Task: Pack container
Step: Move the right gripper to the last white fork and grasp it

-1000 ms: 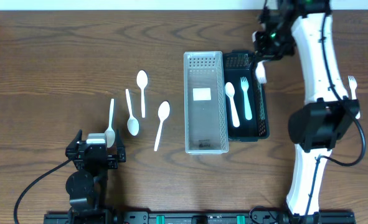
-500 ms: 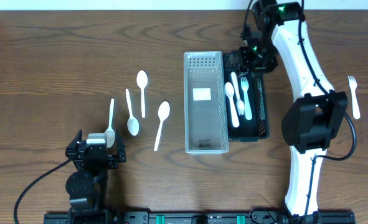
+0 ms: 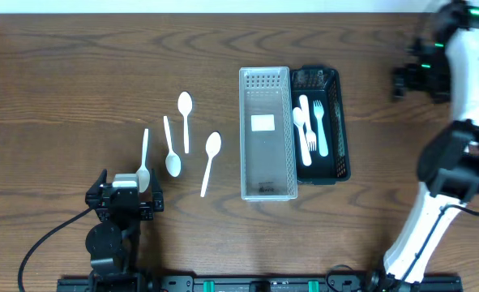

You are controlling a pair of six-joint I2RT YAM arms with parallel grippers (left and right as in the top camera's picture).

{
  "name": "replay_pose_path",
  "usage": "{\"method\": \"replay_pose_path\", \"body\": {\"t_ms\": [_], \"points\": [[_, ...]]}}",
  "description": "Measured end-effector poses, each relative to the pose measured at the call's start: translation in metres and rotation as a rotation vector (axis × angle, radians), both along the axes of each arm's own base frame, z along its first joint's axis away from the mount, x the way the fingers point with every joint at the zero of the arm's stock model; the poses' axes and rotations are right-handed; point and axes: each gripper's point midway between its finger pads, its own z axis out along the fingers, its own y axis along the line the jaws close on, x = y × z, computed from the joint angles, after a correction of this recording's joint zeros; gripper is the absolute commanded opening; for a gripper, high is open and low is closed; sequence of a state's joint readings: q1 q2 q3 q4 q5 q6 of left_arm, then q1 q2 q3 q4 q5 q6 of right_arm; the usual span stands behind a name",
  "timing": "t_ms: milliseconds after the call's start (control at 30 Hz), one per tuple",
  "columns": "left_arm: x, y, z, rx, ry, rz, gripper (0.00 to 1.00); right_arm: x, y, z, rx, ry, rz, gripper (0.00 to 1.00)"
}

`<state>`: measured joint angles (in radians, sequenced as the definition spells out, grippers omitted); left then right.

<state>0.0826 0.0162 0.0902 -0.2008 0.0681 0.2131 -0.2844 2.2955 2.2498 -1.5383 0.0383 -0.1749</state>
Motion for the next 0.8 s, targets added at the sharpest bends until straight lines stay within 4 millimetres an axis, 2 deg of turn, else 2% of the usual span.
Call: {"method": "replay_pose_path", "body": {"t_ms": [133,333,433,567,800], "points": [[0.0,0.0,0.0,0.0,0.0,0.0,0.98,-0.004,-0.055,0.0,-0.016,-0.058,-0.039,0.99],[0.0,0.0,0.0,0.0,0.0,0.0,0.98,-0.012,-0.113,-0.003,-0.034,-0.132,-0.071,0.99],[0.0,0.0,0.0,0.0,0.0,0.0,0.98,-0.019,-0.129,-0.013,-0.024,-0.142,-0.076,0.99],[0.0,0.0,0.0,0.0,0.0,0.0,0.98,-0.026,-0.136,-0.029,-0.006,-0.138,-0.055,0.99],[0.0,0.0,0.0,0.0,0.0,0.0,0.98,-0.011,-0.145,-0.032,-0.041,-0.198,-0.015,0.99]]}}
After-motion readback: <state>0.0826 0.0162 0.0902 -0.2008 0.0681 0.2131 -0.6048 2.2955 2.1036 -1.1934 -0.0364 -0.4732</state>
